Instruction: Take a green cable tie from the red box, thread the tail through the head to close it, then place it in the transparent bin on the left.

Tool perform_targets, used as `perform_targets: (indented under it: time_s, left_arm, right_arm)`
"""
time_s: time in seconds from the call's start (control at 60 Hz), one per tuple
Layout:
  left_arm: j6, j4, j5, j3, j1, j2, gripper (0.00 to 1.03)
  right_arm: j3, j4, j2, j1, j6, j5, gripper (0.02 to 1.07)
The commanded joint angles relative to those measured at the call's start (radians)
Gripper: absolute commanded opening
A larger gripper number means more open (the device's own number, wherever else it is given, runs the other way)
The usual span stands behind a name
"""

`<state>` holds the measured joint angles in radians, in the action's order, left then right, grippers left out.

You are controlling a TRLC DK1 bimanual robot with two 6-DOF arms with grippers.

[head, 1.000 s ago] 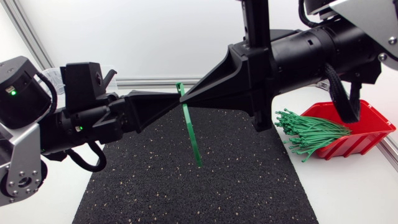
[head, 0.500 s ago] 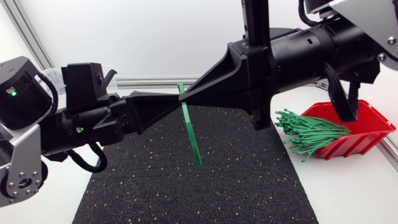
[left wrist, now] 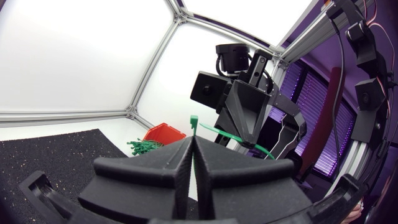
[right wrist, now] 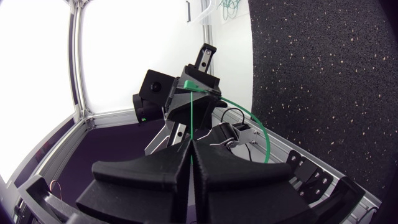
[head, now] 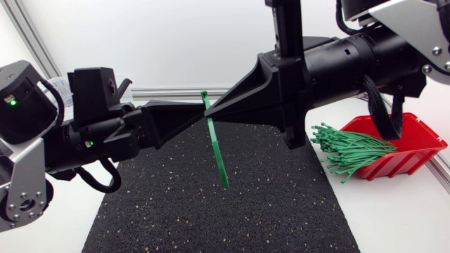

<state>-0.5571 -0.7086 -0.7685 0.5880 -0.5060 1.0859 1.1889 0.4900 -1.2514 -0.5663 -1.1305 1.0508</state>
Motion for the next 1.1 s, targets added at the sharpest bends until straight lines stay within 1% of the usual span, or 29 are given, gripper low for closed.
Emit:
perform_targets:
  time_s: [0.0,0.633,1.083]
  left_arm:
    - [-0.024,-0.017,0.003,0.027,0.004,0.000,0.04]
    - [-0.023,-0.019,0.003,0.007,-0.023,0.000,0.04]
    - [-0.023,-0.019,0.003,-0.002,-0.014,-0.011,0.04]
  right_arm:
    - [-0.025,-0.014,-0.014,0.006,-0.031,0.005,0.07]
    - [-0.022,-0.019,-0.010,0.008,-0.031,0.005,0.07]
    - [-0.022,-0.021,-0.008,0.011,-0.031,0.003,0.07]
